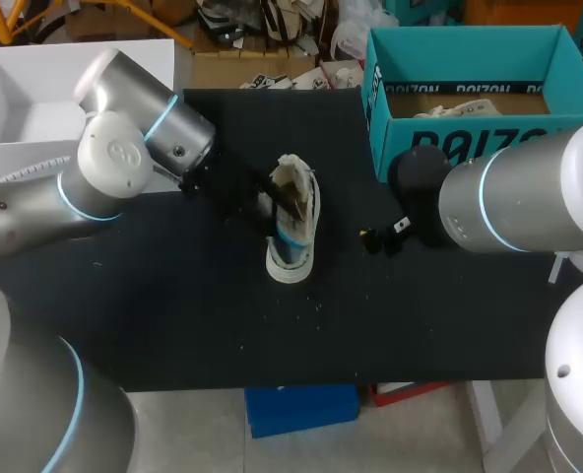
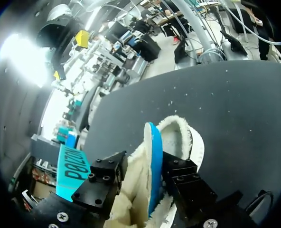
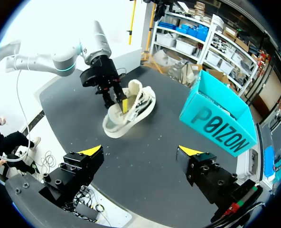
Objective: Take the shoe out of the shoebox, open the shoe tongue, remove and reinsert the insole, then place the shoe into the shoebox
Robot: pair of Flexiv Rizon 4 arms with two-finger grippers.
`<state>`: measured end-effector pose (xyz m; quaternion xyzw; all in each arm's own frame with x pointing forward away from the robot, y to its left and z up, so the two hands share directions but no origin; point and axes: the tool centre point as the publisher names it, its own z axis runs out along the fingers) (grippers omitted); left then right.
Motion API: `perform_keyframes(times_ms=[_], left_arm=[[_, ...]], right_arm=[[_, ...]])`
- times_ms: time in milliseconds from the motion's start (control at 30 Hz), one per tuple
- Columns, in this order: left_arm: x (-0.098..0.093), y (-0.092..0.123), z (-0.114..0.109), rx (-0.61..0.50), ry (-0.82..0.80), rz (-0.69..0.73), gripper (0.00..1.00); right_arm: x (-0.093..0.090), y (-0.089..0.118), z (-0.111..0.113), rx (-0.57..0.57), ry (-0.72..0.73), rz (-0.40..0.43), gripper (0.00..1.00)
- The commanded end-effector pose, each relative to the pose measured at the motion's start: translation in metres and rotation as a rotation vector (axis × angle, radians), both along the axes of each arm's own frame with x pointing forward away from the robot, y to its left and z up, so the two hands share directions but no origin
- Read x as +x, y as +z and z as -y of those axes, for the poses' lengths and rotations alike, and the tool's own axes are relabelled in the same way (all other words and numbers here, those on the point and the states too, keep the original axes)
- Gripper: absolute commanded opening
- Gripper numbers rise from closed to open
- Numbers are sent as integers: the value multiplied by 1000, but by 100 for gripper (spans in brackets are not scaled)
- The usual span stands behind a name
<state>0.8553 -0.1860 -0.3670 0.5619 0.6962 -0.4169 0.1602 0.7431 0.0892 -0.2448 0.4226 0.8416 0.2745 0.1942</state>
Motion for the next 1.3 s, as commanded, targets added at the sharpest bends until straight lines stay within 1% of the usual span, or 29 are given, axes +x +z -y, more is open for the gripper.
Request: perform_keyframes(times_ms=[33,100,133,200,267,300,433,633,667,700,733,767,800,900,1033,1100,1133,1167,1200,1233,1267,1300], left_arm=[[-12,6,-5,-3,-5,12,47],[-14,7,-5,-9,-11,11,38],[-15,7,-4,-10,-11,11,31],[-16,6,-3,-8,-16,8,21],[-15,4,-1,-2,-19,5,5],[-15,3,-1,-1,-19,4,0],[-11,-3,1,34,-6,12,0],[-6,-10,1,52,17,8,0],[-6,-10,2,52,15,6,15],[-7,-8,3,47,4,0,42],[-9,-6,3,30,-6,-9,75],[-11,-2,3,9,-15,-17,98],[-12,3,2,-8,-23,-20,100],[-19,23,-3,-78,-65,-41,100],[-22,49,-14,-103,-71,-5,100],[-22,57,-17,-92,-60,23,100],[-21,59,-18,-72,-51,40,89],[-19,58,-18,-45,-39,55,60],[-17,55,-18,-9,-21,75,41],[-15,52,-18,40,-1,110,19],[-14,49,-17,95,16,148,0],[-14,47,-17,121,22,161,0]], right_arm=[[0,0,-2,-2,-3,1,100],[0,0,-2,-2,-3,1,100],[0,0,-2,-2,-3,1,100],[0,0,-2,-2,-3,1,100],[0,0,-2,-2,-3,1,100],[0,0,-2,-2,-3,1,100],[0,0,-2,-2,-3,1,100],[0,0,-2,-2,-3,1,100],[0,0,-2,-2,-3,1,100],[0,0,-2,-2,-3,1,100],[0,0,-2,-2,-3,1,100],[0,0,-2,-2,-3,1,100],[0,0,-2,-2,-3,1,100],[0,0,-2,-2,-3,1,100],[0,0,-2,-2,-3,1,100],[0,0,-2,-2,-3,1,100],[0,0,-2,-2,-3,1,100],[0,0,-2,-2,-3,1,100],[0,0,-2,-2,-3,1,100],[0,0,-2,-2,-3,1,100],[0,0,-2,-2,-3,1,100],[0,0,-2,-2,-3,1,100]])
